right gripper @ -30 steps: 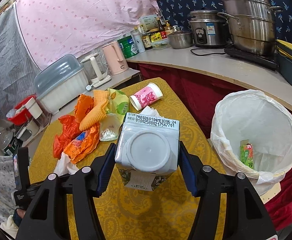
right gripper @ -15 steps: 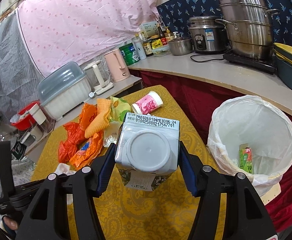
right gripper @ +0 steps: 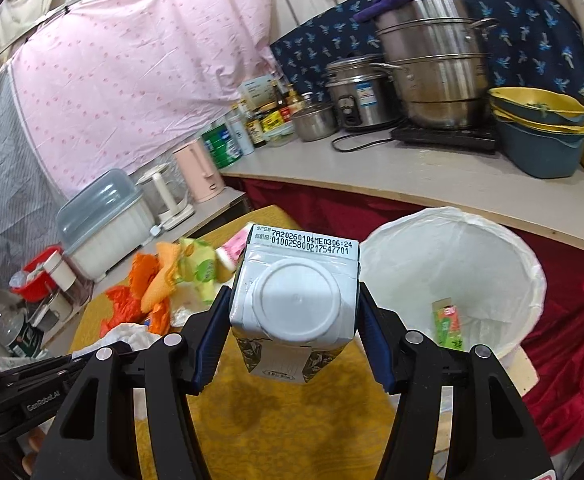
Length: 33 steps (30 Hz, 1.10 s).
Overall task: Collect trash
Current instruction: 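Carry the paper towel and carton over the white trash bin with both grippers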
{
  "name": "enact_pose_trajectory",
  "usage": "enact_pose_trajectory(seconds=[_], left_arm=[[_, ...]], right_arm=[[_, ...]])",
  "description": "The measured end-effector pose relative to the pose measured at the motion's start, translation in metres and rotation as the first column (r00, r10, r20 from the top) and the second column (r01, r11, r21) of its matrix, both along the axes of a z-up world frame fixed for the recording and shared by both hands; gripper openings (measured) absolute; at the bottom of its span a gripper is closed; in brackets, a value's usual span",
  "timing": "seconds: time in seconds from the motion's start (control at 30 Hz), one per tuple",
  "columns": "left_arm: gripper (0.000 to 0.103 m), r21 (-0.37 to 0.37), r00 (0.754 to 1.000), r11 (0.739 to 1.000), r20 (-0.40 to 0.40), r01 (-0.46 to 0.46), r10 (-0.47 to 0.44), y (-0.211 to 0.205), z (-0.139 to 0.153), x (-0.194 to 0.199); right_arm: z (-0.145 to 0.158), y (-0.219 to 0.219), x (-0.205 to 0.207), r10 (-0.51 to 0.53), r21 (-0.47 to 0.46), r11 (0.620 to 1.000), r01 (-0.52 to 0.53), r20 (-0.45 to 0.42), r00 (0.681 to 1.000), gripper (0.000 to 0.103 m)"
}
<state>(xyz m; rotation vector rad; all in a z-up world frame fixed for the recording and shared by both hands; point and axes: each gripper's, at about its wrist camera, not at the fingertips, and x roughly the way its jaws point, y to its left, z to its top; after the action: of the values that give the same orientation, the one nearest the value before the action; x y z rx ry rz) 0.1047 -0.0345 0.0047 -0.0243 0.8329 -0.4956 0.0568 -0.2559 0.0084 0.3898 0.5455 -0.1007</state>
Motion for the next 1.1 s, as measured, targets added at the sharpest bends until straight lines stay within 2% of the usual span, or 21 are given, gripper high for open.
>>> enact_pose_trajectory(seconds=[0.3,0.53,0.77,0.97,1.03,1.07,1.1], left_arm=[[0.005,-0.010,0.991,0.991,-0.005,0.134,-0.134,-0.084,0.002,0.010],[0.005,-0.023,0.974,0.974,-0.003,0.227,-0.227,-0.152,-0.001,0.021],[0.005,-0.001,0.959,0.959,-0.030,0.282,-0.282,-0.203,-0.019,0.034],[0.006,0.010,0.953,0.953,-0.043,0.302,-0.301,-0.227,-0.034,0.043],[0.008,0.012,0.950,0.951,-0.049,0.309,-0.308,-0.232,-0.038,0.046],[0.012,0.012,0.949,0.950,-0.053,0.313,-0.312,-0.235,-0.039,0.047],[0.021,0.015,0.949,0.950,-0.053,0.312,-0.311,-0.236,-0.040,0.048]], right_arm=[[-0.010,-0.075,-0.021,-0.155,0.015,0.988,0.155,-0.002,0.988,0.058],[-0.022,-0.122,-0.033,-0.249,0.024,0.968,0.249,-0.014,0.968,0.058],[-0.035,-0.159,-0.034,-0.314,0.036,0.948,0.315,-0.034,0.949,0.058],[-0.046,-0.177,-0.023,-0.336,0.038,0.940,0.338,-0.049,0.941,0.058],[-0.048,-0.180,-0.019,-0.336,0.040,0.940,0.338,-0.053,0.940,0.058],[-0.049,-0.180,-0.017,-0.336,0.040,0.940,0.338,-0.054,0.940,0.058],[-0.050,-0.180,-0.014,-0.334,0.039,0.941,0.336,-0.055,0.941,0.058]])
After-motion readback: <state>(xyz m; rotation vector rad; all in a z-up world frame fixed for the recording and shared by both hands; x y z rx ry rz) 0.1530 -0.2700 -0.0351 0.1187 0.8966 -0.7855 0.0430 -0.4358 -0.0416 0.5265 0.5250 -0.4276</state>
